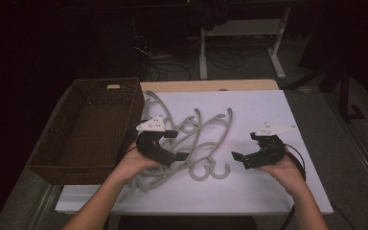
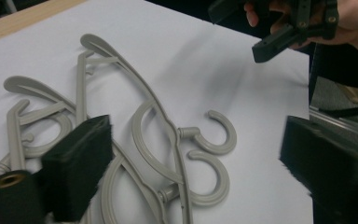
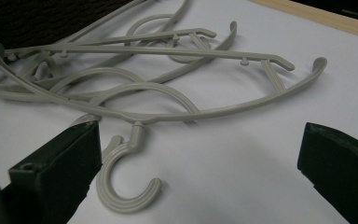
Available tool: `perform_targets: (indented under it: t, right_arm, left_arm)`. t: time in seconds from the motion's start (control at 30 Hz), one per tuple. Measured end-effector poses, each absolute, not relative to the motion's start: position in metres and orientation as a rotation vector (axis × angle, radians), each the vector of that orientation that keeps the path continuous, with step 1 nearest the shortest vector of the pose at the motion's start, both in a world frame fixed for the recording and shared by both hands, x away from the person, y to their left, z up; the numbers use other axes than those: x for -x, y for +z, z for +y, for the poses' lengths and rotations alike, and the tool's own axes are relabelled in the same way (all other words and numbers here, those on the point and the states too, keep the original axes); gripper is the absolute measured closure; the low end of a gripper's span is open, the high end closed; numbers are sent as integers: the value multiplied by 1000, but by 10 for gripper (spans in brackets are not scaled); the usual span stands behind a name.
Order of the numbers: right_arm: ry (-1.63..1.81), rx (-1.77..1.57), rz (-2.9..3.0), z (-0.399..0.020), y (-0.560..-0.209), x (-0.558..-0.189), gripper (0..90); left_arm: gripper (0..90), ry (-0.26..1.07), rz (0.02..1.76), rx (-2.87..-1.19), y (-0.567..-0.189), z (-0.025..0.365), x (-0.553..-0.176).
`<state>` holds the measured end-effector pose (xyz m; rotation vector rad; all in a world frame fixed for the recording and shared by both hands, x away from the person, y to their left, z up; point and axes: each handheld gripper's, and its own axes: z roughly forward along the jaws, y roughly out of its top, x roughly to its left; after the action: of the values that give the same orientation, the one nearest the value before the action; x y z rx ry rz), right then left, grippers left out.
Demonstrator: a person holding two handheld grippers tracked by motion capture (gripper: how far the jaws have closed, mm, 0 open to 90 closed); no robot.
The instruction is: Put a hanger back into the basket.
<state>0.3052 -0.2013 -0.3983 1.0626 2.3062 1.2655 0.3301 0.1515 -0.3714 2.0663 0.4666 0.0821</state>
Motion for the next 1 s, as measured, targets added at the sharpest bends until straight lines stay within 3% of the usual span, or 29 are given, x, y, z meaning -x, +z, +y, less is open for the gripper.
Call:
perform_targets:
  t: [0.63, 0.8, 1.0]
  right_arm:
    - [1339, -1109, 2242, -218, -422, -293, 0]
    - [1338, -1100, 2235, -215, -423, -293, 0]
    - [1295, -1071, 2259, -211, -425, -292, 0]
  left_arm:
    - [331, 72, 495, -2123, -391, 146, -333]
    - [347, 93, 479, -2167, -396, 141, -330]
    - [454, 96, 460, -2242, -404, 133, -329]
